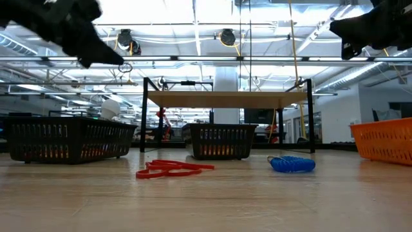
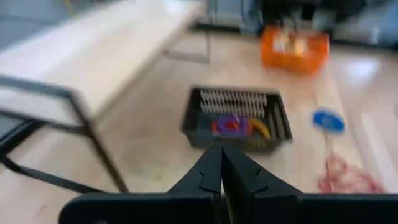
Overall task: Pick & Place Office Desk Supplies
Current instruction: Put the red rubber band into the left black bin
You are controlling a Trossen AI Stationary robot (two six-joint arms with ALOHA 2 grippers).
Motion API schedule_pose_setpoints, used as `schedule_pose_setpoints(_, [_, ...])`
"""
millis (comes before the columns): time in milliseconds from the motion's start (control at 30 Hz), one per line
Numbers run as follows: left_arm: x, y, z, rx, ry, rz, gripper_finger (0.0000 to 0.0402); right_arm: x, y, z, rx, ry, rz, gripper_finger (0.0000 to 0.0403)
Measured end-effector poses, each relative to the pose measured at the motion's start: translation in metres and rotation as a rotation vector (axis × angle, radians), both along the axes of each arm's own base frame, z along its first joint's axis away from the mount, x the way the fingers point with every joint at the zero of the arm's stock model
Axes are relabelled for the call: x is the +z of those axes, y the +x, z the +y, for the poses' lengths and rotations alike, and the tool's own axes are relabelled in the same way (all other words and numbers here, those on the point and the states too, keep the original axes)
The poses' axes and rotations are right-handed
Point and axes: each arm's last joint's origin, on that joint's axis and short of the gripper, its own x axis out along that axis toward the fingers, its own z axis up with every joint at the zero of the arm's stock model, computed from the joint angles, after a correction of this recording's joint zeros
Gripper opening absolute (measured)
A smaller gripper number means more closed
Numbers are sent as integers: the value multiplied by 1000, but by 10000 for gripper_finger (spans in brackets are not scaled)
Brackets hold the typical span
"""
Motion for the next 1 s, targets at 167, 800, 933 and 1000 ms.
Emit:
schedule_pose_setpoints(167, [21, 51, -28, -153, -12, 223, 10, -1, 0, 0, 3, 24, 5, 0])
schedule_pose_setpoints(800, [-14, 198, -103, -577, 48, 613, 88, -9, 1, -1, -34, 141, 78, 0])
schedule_pose_setpoints(933, [-30, 212, -109, -589, 65, 663, 119, -16, 2, -1, -36, 137, 97, 0])
schedule_pose_setpoints(1000, [-39, 215, -111, -590, 68, 707, 129, -19, 3, 0, -35, 138, 92, 0])
